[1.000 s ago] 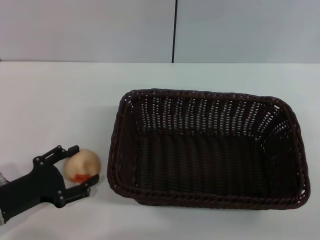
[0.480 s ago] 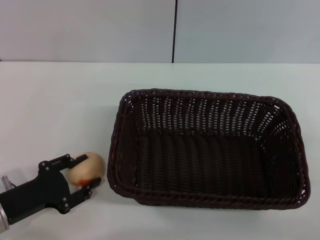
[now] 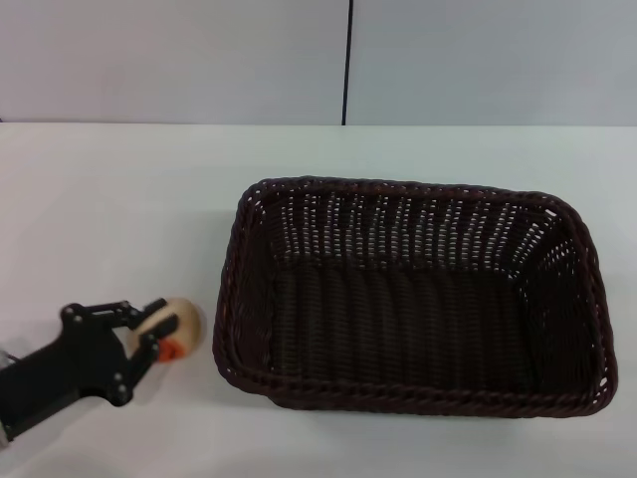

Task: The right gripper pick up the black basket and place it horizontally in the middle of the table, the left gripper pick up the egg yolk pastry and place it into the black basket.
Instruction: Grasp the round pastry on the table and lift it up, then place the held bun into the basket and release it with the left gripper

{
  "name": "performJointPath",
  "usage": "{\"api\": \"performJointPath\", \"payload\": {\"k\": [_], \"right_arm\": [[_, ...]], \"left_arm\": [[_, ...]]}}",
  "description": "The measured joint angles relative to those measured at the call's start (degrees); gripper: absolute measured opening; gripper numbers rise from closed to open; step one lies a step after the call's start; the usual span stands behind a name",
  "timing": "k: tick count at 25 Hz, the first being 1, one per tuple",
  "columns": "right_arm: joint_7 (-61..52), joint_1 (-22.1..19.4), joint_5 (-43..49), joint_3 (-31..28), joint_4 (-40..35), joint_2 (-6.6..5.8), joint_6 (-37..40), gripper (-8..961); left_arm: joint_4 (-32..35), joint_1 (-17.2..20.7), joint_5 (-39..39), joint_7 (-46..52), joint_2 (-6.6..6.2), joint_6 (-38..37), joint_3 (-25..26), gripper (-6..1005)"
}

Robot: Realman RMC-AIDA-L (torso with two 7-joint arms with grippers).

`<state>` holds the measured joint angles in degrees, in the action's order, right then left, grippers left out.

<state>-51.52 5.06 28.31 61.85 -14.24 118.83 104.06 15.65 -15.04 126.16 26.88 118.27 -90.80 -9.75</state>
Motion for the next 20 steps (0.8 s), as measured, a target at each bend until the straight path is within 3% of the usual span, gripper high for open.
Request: {"api": "performJointPath", "payload": {"k": [8, 14, 20], "right_arm": [[0.0, -0.09, -0.02, 0.03, 0.94, 0.13, 0.15, 814], [0.0, 0.14, -0.02, 0.02, 0.97, 0.18, 1.24, 814], [0.38, 0.5, -0.02, -0.01, 1.06, 0.24, 2.23, 814]], "left_arm": [[1.31, 1.29, -1.01, 0.15, -0.57, -5.07, 7.96, 116], [1.26, -0.01, -1.16, 0.71, -0.59, -14.58, 13.65, 71], [-2.01, -5.07, -0.72, 5.29, -0.05, -21.66, 13.25, 63]]}}
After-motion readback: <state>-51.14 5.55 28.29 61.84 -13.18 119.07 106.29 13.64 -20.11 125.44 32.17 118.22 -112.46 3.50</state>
